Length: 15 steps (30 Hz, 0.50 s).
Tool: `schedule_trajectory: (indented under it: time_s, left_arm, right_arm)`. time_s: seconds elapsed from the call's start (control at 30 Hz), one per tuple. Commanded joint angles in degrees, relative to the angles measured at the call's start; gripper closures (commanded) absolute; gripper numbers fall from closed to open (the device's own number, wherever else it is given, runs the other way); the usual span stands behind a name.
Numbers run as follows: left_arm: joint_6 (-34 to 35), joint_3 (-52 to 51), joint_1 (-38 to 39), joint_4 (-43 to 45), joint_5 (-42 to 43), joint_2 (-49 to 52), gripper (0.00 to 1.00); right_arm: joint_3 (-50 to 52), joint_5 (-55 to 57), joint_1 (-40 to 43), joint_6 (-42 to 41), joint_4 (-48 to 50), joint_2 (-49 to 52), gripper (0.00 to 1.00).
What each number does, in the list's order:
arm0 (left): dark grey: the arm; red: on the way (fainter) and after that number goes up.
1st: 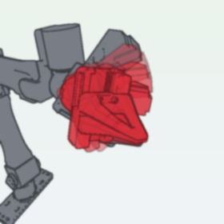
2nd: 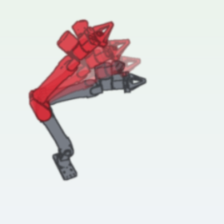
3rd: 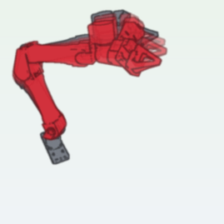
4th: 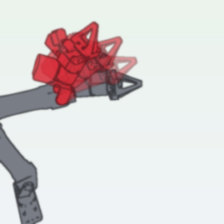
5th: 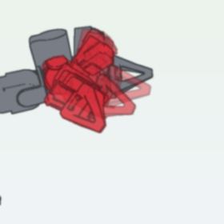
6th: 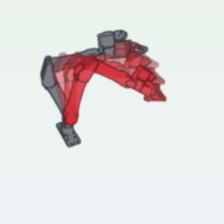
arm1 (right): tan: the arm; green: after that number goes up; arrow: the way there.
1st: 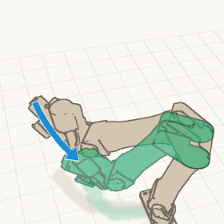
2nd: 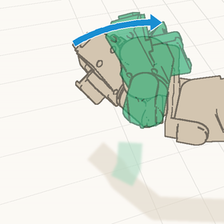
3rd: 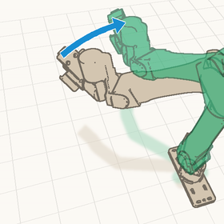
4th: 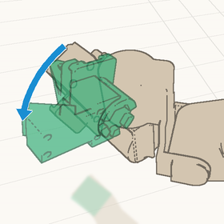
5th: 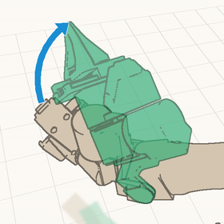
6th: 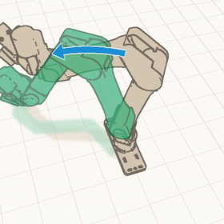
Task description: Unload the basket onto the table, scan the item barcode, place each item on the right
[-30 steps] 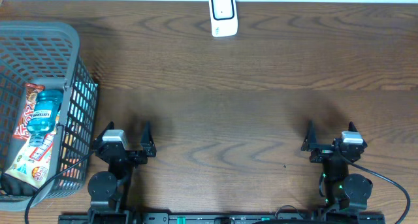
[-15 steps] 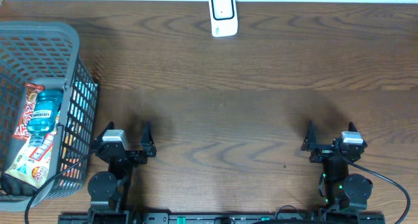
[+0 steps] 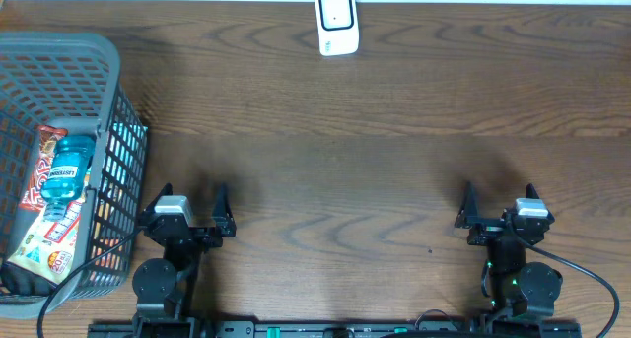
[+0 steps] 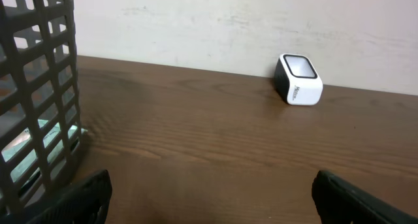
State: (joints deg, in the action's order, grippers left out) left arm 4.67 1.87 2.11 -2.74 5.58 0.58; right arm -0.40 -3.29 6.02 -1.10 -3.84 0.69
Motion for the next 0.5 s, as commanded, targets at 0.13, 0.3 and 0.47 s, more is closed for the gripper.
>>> schedule_trajectory:
  time_s: [0.13, 0.3, 0.47]
  left_arm:
    - [-0.07, -1.64, 0.22, -0.81, -0.72, -0.35, 0.02]
    - [-0.09, -1.64, 0.22, -0.81, -0.74, -0.35, 0.02]
    - [0.44, -1.62, 0.24, -0.57, -0.61, -0.35, 0.02]
  right_arm:
    - [0.09, -0.28, -0.44, -0.76, -0.20, -0.31, 0.01]
    - [0.09, -0.26, -0.44, -0.76, -0.20, -0.31, 0.01]
    - [0.09, -0.28, -0.44, -0.79, -0.20, -0.31, 0.01]
